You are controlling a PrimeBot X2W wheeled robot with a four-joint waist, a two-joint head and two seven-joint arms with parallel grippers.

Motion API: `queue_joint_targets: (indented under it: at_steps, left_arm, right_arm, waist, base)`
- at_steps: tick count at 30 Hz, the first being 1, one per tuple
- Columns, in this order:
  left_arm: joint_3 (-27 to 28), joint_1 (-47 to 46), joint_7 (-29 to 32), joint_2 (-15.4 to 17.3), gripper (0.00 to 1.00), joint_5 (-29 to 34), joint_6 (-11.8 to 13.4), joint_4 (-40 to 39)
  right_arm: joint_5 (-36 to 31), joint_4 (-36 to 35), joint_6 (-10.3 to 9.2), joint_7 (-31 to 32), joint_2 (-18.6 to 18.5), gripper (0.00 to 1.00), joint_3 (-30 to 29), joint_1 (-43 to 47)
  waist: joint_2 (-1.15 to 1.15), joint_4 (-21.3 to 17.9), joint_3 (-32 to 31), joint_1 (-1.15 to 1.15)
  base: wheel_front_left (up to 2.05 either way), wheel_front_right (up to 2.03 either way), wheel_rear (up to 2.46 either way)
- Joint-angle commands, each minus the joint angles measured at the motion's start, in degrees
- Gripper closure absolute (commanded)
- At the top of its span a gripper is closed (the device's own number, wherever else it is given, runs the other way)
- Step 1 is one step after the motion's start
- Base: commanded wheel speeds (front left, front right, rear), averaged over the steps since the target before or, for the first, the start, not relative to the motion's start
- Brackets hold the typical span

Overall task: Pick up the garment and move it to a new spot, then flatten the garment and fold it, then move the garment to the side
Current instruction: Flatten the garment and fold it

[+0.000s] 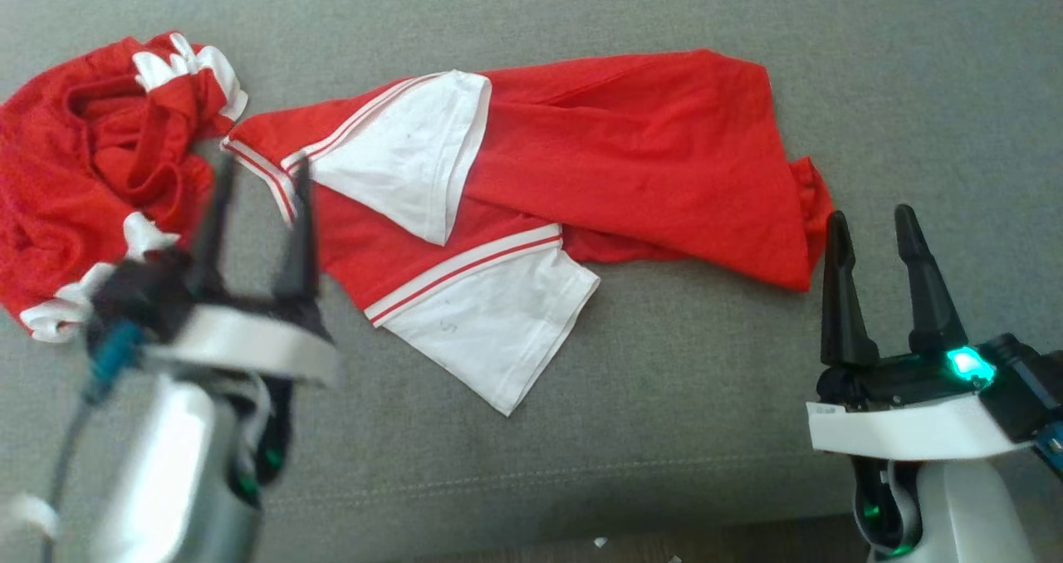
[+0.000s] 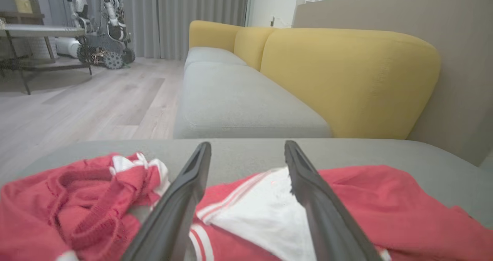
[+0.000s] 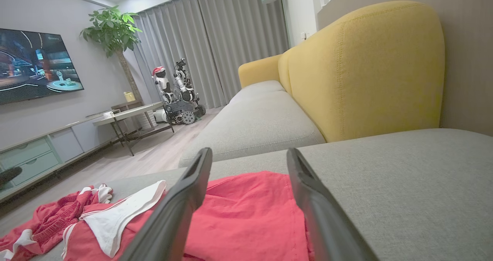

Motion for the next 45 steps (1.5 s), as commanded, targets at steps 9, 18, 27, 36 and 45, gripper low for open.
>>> queue_joint_targets:
  at_steps: [9, 18, 27, 36, 45]
  left_arm:
    - [0.31, 10.82, -0.29, -8.38, 0.0, 7.03, -4.46, 0.3]
    - [-8.05, 12.11, 2.06, -11.11, 0.0, 7.58, -9.37, 13.16]
    - [-15.12, 9.12, 10.51, -11.65, 0.0, 4.6, -11.33, 20.03]
    - [-18.19, 5.67, 10.8, -11.96, 0.0, 1.37, -11.64, 23.8]
    - [-19.77, 3.15, 7.5, -11.76, 1.0, 0.1, -11.69, 25.35]
  right_arm:
    - [-0.67, -0.61, 0.41, -0.39, -0.12, 0.0, 1.32, 0.88]
    - [-1.03, -0.32, 0.41, -0.39, -0.12, 0.0, 1.65, 1.35]
    - [-1.46, -0.3, 0.41, -0.39, -0.12, 0.0, 1.46, 1.3]
    - [-1.82, -0.37, 0.41, -0.39, -0.12, 0.0, 1.34, 0.76]
    - [-2.26, -0.27, 0.41, -0.39, -0.12, 0.0, 1.1, 0.48]
  waist:
    - [0.0, 1.21, -1.88, 0.0]
    - [0.0, 1.2, -2.42, 0.0]
    - [0.0, -0.01, -1.36, 0.0]
    - [0.0, -0.6, -0.05, 0.0]
    - [0.0, -0.55, 0.2, 0.0]
  base:
    - [0.0, 0.0, 0.0]
    - [0.0, 0.0, 0.0]
    - [0.0, 0.0, 0.0]
    - [0.0, 0.0, 0.0]
    - [0.0, 0.0, 0.0]
